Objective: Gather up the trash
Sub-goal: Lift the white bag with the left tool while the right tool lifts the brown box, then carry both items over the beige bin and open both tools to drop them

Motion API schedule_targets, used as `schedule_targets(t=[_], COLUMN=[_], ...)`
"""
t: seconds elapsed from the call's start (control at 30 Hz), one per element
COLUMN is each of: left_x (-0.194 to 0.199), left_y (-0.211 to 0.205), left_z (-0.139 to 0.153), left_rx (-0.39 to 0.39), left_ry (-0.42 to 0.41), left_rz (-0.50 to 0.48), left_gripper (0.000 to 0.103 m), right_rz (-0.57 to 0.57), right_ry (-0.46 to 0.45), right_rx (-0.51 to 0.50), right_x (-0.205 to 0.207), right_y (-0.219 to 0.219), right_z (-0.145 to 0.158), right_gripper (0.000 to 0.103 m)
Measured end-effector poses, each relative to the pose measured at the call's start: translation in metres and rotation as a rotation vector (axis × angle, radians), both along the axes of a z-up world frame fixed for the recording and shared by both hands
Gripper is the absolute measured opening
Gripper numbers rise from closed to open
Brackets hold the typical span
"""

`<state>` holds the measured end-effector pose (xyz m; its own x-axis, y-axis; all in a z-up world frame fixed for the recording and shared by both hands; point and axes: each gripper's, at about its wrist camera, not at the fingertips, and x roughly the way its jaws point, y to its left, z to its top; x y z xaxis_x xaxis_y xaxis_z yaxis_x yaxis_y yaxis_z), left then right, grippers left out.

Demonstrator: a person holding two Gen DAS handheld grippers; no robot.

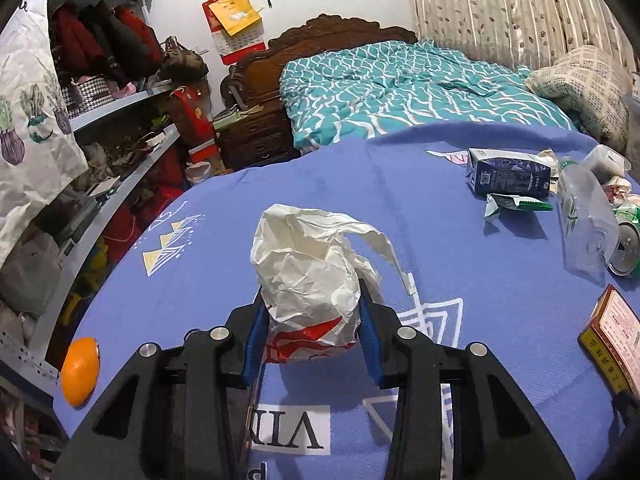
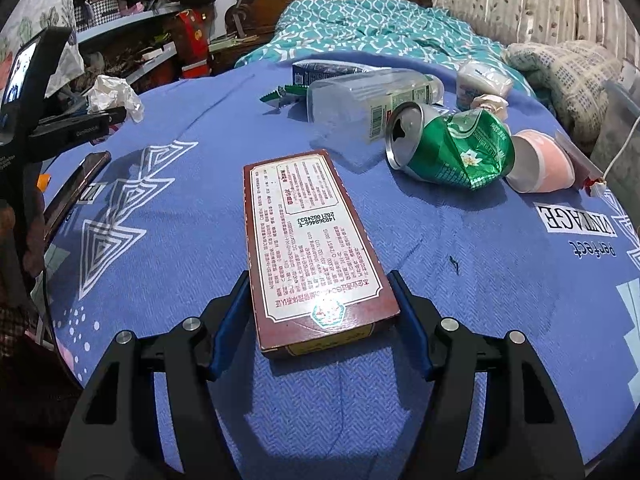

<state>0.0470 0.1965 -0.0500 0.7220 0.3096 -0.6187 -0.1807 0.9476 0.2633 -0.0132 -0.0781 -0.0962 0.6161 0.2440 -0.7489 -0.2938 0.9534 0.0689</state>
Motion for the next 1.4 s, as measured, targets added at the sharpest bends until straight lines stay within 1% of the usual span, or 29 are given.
schedule_targets(t=[0.2,0.4,0.6,0.7,0.77,0.83,0.87,0.9,0.97,1.0,1.03,1.1,1.17,1.2,1.23,1.27,1.3,1.33,1.37,1.4], left_x=[-0.001,-0.002,-0.004,-0.003,-0.002,0.001,0.002,0.005,0.008,0.010,0.011,0.015,0.015,0.015,0.015,0.016,0.016,0.017,0.019,0.022], left_y=[0.002,-0.002,-0.016,-0.033,-0.052,-0.083,-0.095,-0.119,-0.150,-0.177,-0.193,-0.246,-0.290,-0.327,-0.350,-0.385,-0.407,-0.440,-0.462,-0.494], left_z=[0.002,0.006,0.012,0.018,0.022,0.026,0.028,0.031,0.035,0.039,0.041,0.048,0.051,0.055,0.056,0.057,0.058,0.057,0.055,0.052], left_rx=[0.007,0.020,0.032,0.026,0.007,-0.045,-0.063,-0.096,-0.127,-0.146,-0.154,-0.166,-0.176,-0.180,-0.182,-0.188,-0.191,-0.192,-0.190,-0.189], left_ry=[-0.004,-0.009,-0.014,-0.017,-0.009,0.017,0.029,0.051,0.074,0.091,0.101,0.131,0.152,0.172,0.184,0.206,0.221,0.241,0.254,0.276], left_rz=[0.006,0.000,-0.012,-0.050,-0.112,-0.221,-0.260,-0.335,-0.418,-0.489,-0.527,-0.651,-0.754,-0.842,-0.889,-0.970,-1.017,-1.078,-1.112,-1.158], left_gripper=[0.038,0.038,0.038,0.038,0.038,0.038,0.038,0.038,0.038,0.038,0.038,0.038,0.038,0.038,0.038,0.038,0.038,0.038,0.038,0.038], right_rz=[-0.001,-0.022,-0.060,-0.090,-0.129,-0.175,-0.205,-0.238,-0.303,-0.339,-0.380,-0.468,-0.554,-0.599,-0.636,-0.671,-0.707,-0.745,-0.779,-0.806], right_ry=[-0.078,-0.156,-0.177,-0.195,-0.204,-0.207,-0.208,-0.209,-0.209,-0.209,-0.211,-0.217,-0.226,-0.231,-0.235,-0.236,-0.236,-0.230,-0.223,-0.216], right_rx=[-0.009,0.034,0.065,0.069,0.080,0.091,0.097,0.104,0.118,0.126,0.133,0.149,0.172,0.183,0.191,0.198,0.203,0.204,0.205,0.203], right_x=[-0.011,-0.022,-0.023,-0.025,-0.025,-0.024,-0.024,-0.025,-0.027,-0.029,-0.032,-0.041,-0.050,-0.055,-0.059,-0.062,-0.064,-0.064,-0.064,-0.064], right_y=[-0.003,-0.014,-0.030,-0.044,-0.061,-0.080,-0.093,-0.106,-0.134,-0.150,-0.168,-0.207,-0.248,-0.269,-0.288,-0.308,-0.328,-0.350,-0.371,-0.387], right_z=[0.015,0.034,0.039,0.041,0.041,0.040,0.039,0.038,0.035,0.034,0.033,0.031,0.030,0.030,0.030,0.030,0.030,0.029,0.027,0.026], right_gripper=[0.066,0.066,0.066,0.066,0.066,0.066,0.066,0.066,0.066,0.066,0.066,0.066,0.066,0.066,0.066,0.066,0.066,0.066,0.066,0.066])
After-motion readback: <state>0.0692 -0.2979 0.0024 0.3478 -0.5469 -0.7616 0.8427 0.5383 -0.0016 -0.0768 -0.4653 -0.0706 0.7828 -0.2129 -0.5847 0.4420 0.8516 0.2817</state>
